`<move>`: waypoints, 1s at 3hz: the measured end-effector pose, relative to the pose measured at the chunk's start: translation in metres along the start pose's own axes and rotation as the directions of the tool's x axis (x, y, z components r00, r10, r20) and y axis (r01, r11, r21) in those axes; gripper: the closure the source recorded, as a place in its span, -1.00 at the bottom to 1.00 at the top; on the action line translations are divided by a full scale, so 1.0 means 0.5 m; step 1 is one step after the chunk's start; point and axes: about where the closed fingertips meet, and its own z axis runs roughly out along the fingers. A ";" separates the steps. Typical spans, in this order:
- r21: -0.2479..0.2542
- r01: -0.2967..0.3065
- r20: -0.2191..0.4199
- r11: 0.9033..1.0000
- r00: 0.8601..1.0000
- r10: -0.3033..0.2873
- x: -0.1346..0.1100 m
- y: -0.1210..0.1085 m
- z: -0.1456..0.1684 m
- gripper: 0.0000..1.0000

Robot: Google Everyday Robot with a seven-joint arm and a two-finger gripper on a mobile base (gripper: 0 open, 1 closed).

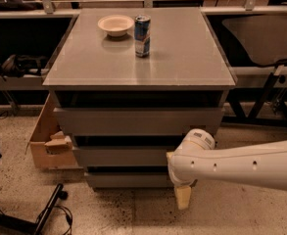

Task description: Open middle drawer

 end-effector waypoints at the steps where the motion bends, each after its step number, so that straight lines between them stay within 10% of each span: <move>1: 0.017 -0.018 -0.027 1.000 0.999 0.019 0.055 -0.069 0.046 -1.00; 3: 0.012 -0.147 -0.004 0.989 0.989 0.147 0.093 -0.183 0.132 -1.00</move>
Offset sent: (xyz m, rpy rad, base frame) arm 0.1284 -0.0419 -0.0394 0.0263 -0.0287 -0.1454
